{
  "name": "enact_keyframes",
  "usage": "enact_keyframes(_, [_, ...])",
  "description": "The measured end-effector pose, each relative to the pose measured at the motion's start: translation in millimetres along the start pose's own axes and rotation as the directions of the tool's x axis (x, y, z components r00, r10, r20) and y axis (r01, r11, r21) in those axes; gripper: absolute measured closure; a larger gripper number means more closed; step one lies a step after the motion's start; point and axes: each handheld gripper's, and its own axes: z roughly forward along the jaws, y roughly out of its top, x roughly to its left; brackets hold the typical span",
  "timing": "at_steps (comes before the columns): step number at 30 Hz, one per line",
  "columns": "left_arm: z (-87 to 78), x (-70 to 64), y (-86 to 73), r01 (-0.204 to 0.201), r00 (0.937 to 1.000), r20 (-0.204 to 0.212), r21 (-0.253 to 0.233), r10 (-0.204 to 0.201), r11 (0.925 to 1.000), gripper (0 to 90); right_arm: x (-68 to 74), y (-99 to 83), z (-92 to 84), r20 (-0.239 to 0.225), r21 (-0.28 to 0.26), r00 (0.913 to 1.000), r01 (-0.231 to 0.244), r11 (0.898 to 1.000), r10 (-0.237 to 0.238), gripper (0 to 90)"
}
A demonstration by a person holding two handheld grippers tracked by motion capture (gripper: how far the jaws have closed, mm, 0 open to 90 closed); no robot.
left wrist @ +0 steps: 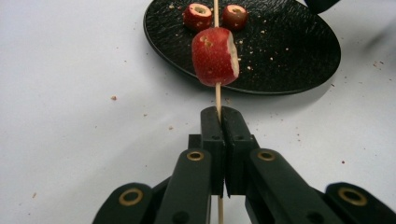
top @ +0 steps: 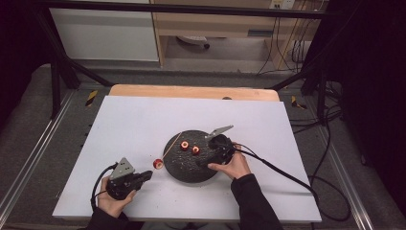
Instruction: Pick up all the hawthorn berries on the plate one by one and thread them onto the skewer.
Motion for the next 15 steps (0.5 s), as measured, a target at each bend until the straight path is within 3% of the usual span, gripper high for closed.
enact_keyframes(5, [0.2, 1.8, -0.5, 0.003, 1.0, 0.0, 0.001, -0.003, 1.0, 88.3, -0.8, 14.4, 8.1, 0.036, 0.075, 0.998, 0.049, 0.996, -0.052, 6.9])
enact_keyframes(15, [1.1, 3.2, -0.8, 0.004, 1.0, -0.002, 0.003, -0.004, 1.0, 88.3, -3.5, 37.1, 23.8, 0.014, 0.149, 0.9956, 0.09, 0.985, -0.093, 20.5])
